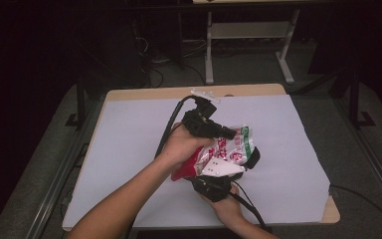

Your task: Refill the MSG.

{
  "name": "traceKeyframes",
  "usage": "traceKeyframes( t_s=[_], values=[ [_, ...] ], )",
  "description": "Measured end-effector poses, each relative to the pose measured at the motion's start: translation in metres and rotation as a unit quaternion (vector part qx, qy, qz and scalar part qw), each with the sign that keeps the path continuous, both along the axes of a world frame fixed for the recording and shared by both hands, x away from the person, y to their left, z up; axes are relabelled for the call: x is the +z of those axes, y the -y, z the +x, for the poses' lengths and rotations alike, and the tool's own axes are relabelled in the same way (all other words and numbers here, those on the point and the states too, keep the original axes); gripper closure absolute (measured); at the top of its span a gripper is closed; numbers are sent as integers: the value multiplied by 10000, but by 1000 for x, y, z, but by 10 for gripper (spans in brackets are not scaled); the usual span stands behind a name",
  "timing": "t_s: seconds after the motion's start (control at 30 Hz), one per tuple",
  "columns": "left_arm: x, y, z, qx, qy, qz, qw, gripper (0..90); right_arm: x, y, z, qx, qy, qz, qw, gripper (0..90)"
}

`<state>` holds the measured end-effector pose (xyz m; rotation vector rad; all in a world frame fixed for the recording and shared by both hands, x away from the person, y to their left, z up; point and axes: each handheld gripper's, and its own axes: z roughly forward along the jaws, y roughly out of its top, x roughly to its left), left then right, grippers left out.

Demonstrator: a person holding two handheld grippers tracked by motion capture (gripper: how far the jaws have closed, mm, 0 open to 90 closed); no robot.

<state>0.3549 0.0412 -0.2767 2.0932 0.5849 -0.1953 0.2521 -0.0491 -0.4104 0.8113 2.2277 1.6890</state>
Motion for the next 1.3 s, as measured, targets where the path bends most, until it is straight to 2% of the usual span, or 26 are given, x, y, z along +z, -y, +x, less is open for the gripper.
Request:
traceKeyframes(
  t_s=[0.8,1.3],
  values=[
    [0,2,0,25,1,3,10000,900,0,0,0,3,20,39,10000,900],
    [-1,5,2,20,-41,161,9999,900,0,0,0,26,1,92,10000,900]
  ],
)
